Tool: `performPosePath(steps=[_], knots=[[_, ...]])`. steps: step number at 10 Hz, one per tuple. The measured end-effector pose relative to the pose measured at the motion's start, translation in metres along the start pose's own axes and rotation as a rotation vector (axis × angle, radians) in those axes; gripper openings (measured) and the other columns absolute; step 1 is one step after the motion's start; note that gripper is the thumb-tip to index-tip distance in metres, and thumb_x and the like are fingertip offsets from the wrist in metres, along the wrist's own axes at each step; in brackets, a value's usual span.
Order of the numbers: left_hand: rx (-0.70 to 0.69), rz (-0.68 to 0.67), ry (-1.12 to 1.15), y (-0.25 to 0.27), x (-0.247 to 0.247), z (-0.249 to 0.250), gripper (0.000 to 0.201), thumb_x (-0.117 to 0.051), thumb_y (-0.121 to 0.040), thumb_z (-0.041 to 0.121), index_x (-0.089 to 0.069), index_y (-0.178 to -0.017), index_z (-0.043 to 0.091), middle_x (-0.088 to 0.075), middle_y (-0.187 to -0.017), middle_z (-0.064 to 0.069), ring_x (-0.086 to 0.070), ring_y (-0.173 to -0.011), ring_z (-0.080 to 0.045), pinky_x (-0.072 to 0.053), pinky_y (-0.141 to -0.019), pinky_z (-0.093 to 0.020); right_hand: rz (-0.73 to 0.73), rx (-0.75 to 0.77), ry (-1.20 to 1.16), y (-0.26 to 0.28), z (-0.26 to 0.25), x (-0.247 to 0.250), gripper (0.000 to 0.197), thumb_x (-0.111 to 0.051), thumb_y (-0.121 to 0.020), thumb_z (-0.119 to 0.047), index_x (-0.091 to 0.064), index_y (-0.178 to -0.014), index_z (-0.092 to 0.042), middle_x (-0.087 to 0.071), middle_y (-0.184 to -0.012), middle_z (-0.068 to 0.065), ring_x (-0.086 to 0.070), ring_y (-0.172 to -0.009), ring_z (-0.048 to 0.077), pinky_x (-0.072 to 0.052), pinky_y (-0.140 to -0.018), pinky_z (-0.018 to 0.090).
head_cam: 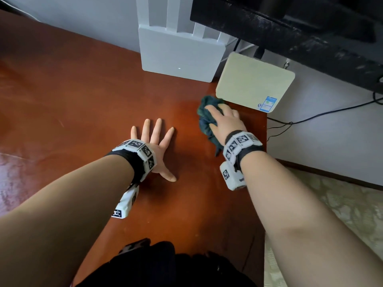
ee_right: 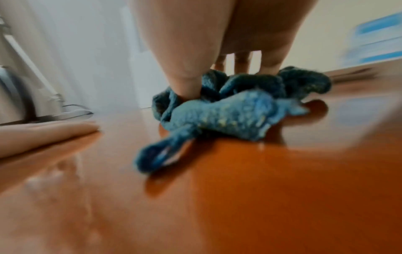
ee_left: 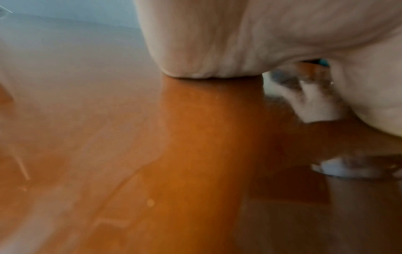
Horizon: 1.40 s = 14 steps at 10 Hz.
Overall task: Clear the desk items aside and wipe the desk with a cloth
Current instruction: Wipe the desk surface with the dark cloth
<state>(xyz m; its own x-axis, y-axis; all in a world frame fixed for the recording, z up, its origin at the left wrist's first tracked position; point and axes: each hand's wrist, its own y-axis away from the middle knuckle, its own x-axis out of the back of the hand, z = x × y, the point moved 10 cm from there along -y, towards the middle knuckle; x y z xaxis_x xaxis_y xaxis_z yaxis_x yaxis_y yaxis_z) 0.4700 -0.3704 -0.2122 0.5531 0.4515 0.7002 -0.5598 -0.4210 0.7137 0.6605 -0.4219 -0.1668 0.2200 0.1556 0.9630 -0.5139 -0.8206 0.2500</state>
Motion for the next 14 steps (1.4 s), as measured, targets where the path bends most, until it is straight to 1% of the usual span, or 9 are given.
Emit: performPosePath(steps=[2,3,5,6,7,9,11,12,14], knots=[[0.002,0.01,-0.001,-0.001,0.001,0.0,0.141,-0.067,-0.05,0.079,0.031,-0.14,0.032,0.041,-0.147,-0.006,0.033,-0.137,-0.033,0.012,-0.11,-0.06,0.023,-0.549,-0.291,0.059,0.146,0.0,0.048,-0.052,-0.091,-0.016,-0.037,-0.136,-0.026,-0.04,-0.133,0.018,-0.054,-0.108,0.039,-0.045,-0.09,0.035],[0.003,0.009,-0.007,0.0,0.001,0.001,0.141,-0.066,-0.05,0.079,0.031,-0.14,0.032,0.04,-0.147,-0.005,0.032,-0.137,-0.034,0.011,-0.11,-0.06,-0.016,-0.668,-0.421,0.077,0.178,0.008,0.05,-0.056,-0.09,-0.014,-0.038,-0.137,-0.018,-0.051,-0.131,0.018,-0.054,-0.113,0.034,-0.042,-0.09,0.031],[0.01,0.012,-0.009,0.001,0.001,0.0,0.141,-0.067,-0.05,0.079,0.031,-0.14,0.033,0.04,-0.147,-0.005,0.032,-0.137,-0.033,0.012,-0.11,-0.059,0.176,-0.294,-0.495,0.04,0.085,0.051,0.05,-0.055,-0.089,-0.016,-0.04,-0.136,-0.024,-0.044,-0.134,0.013,-0.048,-0.121,0.029,-0.039,-0.101,0.035],[0.012,0.013,-0.004,0.0,0.001,0.0,0.141,-0.067,-0.05,0.079,0.031,-0.14,0.033,0.04,-0.148,-0.005,0.033,-0.137,-0.033,0.012,-0.11,-0.059,-0.037,-0.064,-0.207,0.02,0.009,0.015,0.058,-0.057,-0.088,-0.033,-0.033,-0.141,-0.031,-0.032,-0.141,0.011,-0.032,-0.13,0.032,-0.031,-0.107,0.04],[0.01,0.002,-0.007,0.0,0.001,0.0,0.141,-0.067,-0.05,0.079,0.031,-0.14,0.033,0.04,-0.148,-0.006,0.033,-0.137,-0.034,0.012,-0.11,-0.06,-0.099,-0.084,-0.038,0.016,-0.015,-0.013,0.062,-0.049,-0.088,-0.052,-0.025,-0.142,-0.035,-0.015,-0.152,0.006,-0.017,-0.139,0.029,-0.022,-0.109,0.046],[0.014,0.006,-0.013,0.0,0.001,0.0,0.141,-0.067,-0.049,0.079,0.031,-0.14,0.033,0.04,-0.148,-0.005,0.033,-0.137,-0.033,0.012,-0.11,-0.059,0.017,-0.21,-0.068,0.032,0.041,0.001,0.045,-0.05,-0.091,-0.036,-0.036,-0.134,-0.028,-0.027,-0.148,0.003,-0.03,-0.133,0.028,-0.033,-0.103,0.044],[0.023,0.001,-0.018,0.001,0.003,0.001,0.14,-0.067,-0.05,0.078,0.031,-0.14,0.034,0.04,-0.147,-0.005,0.032,-0.137,-0.035,0.011,-0.11,-0.06,0.002,-0.62,-0.188,0.132,0.15,-0.007,0.039,-0.049,-0.093,-0.015,-0.038,-0.13,-0.019,-0.042,-0.13,0.018,-0.05,-0.112,0.039,-0.046,-0.088,0.042],[0.012,0.017,-0.025,0.005,0.005,0.002,0.14,-0.066,-0.05,0.08,0.03,-0.141,0.034,0.038,-0.149,-0.005,0.03,-0.138,-0.036,0.008,-0.11,-0.061,0.045,-0.731,-0.204,0.182,0.171,0.002,0.042,-0.05,-0.091,-0.011,-0.039,-0.131,-0.018,-0.042,-0.132,0.019,-0.047,-0.116,0.039,-0.043,-0.093,0.042],[-0.082,0.133,0.012,0.025,-0.002,-0.005,0.124,-0.063,-0.064,0.073,0.02,-0.146,0.032,0.029,-0.153,-0.006,0.024,-0.142,-0.029,0.006,-0.117,-0.051,0.22,-0.513,-0.381,0.19,0.08,0.043,0.044,-0.05,-0.092,-0.011,-0.036,-0.133,-0.019,-0.038,-0.138,0.015,-0.047,-0.12,0.034,-0.041,-0.096,0.036]])
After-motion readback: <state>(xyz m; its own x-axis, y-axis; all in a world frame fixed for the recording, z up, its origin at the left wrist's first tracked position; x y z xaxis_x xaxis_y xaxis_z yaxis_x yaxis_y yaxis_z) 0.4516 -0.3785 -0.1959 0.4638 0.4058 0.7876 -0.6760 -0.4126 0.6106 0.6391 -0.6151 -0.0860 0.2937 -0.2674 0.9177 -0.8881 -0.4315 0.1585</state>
